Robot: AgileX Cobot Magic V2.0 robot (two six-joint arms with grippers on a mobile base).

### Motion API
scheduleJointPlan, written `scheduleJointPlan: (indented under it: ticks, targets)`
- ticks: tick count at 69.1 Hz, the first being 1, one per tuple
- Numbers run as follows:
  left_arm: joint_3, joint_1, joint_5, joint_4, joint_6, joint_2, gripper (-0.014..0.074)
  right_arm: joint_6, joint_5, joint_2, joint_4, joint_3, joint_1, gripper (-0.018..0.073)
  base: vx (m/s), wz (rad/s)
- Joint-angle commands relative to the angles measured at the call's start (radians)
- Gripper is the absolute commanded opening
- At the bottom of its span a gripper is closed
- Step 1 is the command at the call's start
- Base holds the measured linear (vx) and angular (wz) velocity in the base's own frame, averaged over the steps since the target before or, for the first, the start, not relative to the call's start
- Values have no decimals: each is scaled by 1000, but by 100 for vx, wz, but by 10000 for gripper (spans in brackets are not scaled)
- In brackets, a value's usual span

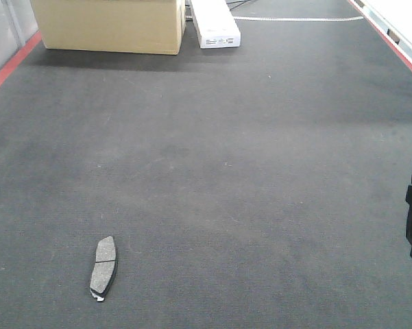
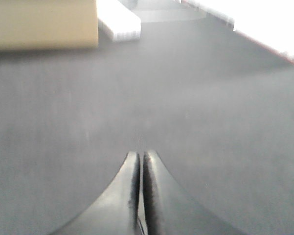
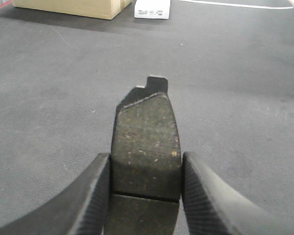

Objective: Move and align brake pads A on conveyor
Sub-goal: 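Open the left gripper to release the pad and lift away, then lower the right gripper with its brake pad onto the belt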

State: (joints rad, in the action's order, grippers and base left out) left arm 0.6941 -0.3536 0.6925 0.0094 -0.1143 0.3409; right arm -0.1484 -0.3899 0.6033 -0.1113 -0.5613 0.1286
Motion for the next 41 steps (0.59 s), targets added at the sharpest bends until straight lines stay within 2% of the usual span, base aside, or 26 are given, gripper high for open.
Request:
scheduleJointPlan:
  ticks: [1,13,41]
  targets:
    - [-29,-7,-119,2,24,-53,-8,-10,90,-1,-1,-32,0,185,0,0]
    - [-83,-7,-99,0,26,-104,-8,-10,90,-1,-1,-32,0,185,0,0]
    - [-86,-7,-70,0,26,-100,-6,-10,90,-1,-1,-32,0,185,0,0]
